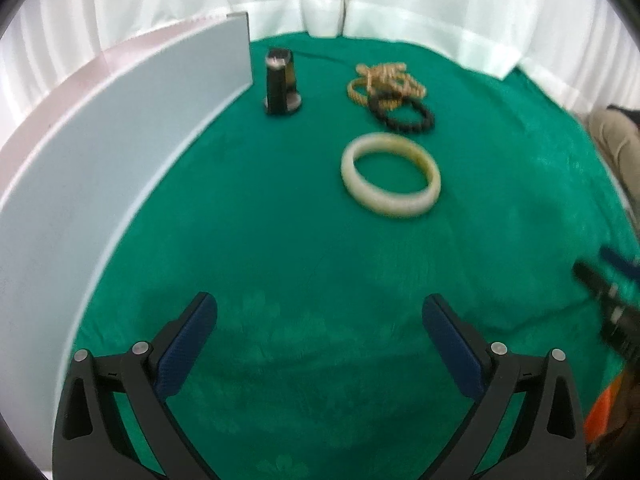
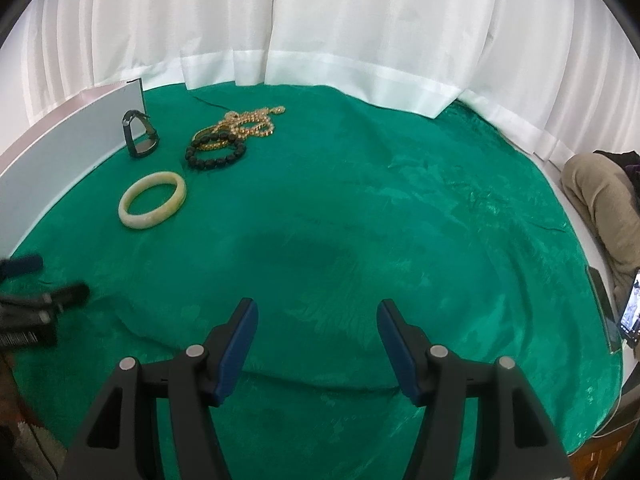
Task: Organize jewelry
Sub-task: 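Lower the left tool onto the white jade bangle and grasp its rim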
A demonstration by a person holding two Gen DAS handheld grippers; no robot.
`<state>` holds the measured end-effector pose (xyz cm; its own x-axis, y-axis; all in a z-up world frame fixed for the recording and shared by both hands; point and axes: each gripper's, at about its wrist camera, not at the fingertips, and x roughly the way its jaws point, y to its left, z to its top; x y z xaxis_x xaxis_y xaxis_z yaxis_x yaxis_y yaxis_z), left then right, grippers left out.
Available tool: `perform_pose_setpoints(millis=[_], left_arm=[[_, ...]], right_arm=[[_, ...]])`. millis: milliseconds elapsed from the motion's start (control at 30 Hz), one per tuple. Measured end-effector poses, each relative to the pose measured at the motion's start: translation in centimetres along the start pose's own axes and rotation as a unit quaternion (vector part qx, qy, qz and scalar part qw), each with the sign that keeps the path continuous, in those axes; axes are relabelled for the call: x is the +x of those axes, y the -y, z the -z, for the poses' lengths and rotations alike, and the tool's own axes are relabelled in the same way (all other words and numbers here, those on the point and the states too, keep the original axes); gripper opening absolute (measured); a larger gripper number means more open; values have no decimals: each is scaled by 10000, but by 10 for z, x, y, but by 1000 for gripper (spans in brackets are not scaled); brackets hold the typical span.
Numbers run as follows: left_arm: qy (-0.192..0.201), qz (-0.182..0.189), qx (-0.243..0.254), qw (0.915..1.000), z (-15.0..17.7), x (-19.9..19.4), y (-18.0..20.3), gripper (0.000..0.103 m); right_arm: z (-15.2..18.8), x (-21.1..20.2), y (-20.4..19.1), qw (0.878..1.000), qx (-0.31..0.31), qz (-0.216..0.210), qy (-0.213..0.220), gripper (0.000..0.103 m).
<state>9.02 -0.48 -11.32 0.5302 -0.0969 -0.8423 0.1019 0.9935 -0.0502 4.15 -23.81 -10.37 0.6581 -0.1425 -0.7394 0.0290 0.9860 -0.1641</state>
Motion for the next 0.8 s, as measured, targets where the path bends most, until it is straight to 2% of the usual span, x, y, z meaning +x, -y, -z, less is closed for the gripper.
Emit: perform_pose_setpoints(millis=[133,267,333,500,633,733,800], left_arm=[[187,74,-157,9997,-36,2,-1,102],[-75,225,-53,9997,-64,29,7,102],[-196,159,-14,9997,-72,44,11,101],[-393,-27,-15,9992,-78,65,15,86],[-381,-207,128,9990,-73,69,18,80],[-297,-126,295,9990,-72,66,25,61],[-246,-58,451,9987,-71,64,30,30]], right_arm=[[2,1,-3,10000,8,-89,-40,63],[4,-1,-5,9999,-5,-154,-37,63],[4,-2,-5,9998,-1,-172,-39,63],[4,-3,-1,9998,49,-212,-34,63],[4,0,1,9996,106,-252,-63,63],[2,1,2,9995,129,-293,-80,63],[-1,0,3,9991,140,-377,-101,63]])
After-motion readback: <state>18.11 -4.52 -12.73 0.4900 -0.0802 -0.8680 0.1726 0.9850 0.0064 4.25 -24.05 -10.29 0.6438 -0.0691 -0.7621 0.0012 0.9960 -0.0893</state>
